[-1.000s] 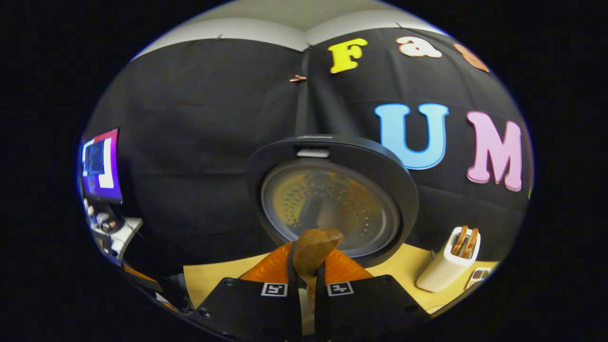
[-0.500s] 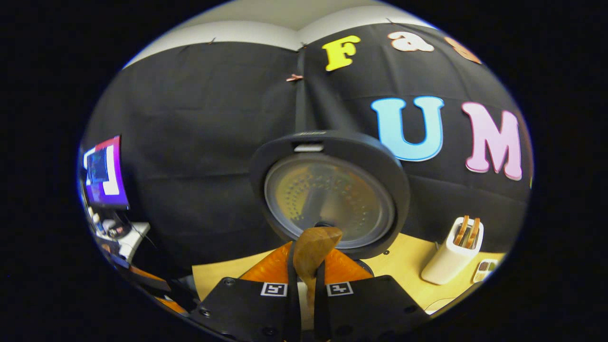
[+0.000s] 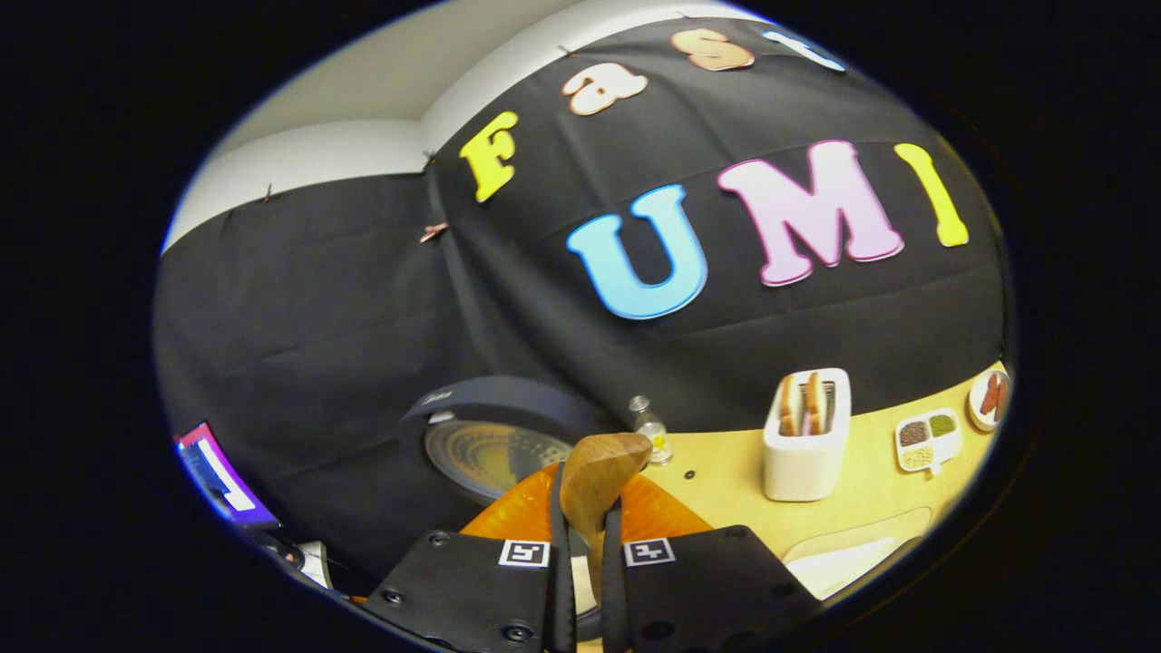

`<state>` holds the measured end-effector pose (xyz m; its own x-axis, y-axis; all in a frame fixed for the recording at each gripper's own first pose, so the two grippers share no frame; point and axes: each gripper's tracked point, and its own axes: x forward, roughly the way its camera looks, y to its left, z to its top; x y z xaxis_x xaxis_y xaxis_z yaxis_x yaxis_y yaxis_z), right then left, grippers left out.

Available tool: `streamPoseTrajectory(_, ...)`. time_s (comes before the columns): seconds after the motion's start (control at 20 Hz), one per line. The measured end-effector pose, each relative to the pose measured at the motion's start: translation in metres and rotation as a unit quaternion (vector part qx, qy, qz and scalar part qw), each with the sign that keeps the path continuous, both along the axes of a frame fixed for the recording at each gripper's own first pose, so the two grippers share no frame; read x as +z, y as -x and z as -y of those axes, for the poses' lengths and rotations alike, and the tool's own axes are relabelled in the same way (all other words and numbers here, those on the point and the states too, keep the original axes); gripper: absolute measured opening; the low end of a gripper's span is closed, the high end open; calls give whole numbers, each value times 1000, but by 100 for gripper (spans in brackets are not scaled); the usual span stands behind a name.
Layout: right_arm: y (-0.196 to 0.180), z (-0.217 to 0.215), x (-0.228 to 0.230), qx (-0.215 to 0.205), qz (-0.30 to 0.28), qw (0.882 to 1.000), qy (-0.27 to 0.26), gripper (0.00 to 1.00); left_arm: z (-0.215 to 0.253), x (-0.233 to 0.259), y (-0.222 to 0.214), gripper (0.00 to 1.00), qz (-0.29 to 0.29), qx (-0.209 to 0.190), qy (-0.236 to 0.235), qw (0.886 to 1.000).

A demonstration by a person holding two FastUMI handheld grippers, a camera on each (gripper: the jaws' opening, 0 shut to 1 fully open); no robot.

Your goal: Close the left gripper, press the button to open the rice cooker; take a wooden spoon from the chopstick holder with the right hand, scoop a spoonful of rice and pour it into the rice cooker, then put the wooden spoon back into the chopstick holder.

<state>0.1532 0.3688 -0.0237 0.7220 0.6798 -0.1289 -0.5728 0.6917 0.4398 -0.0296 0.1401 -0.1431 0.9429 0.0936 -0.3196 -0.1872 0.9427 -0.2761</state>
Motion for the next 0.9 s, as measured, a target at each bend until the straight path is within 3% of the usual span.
streamPoseTrajectory(0.3, -52, 143, 23, -145, -9, 989, -28, 15, 37, 23, -37, 96, 24, -49, -15, 998)
streamPoseTrajectory(0.7, -71, 343, -4, -314, -49, 948, -26, 15, 76, 41, -70, 95, 33, -59, -37, 997)
streamPoseTrajectory(0.9, -81, 402, -37, -356, -91, 929, -33, 15, 89, 47, -73, 96, 23, -42, -54, 997)
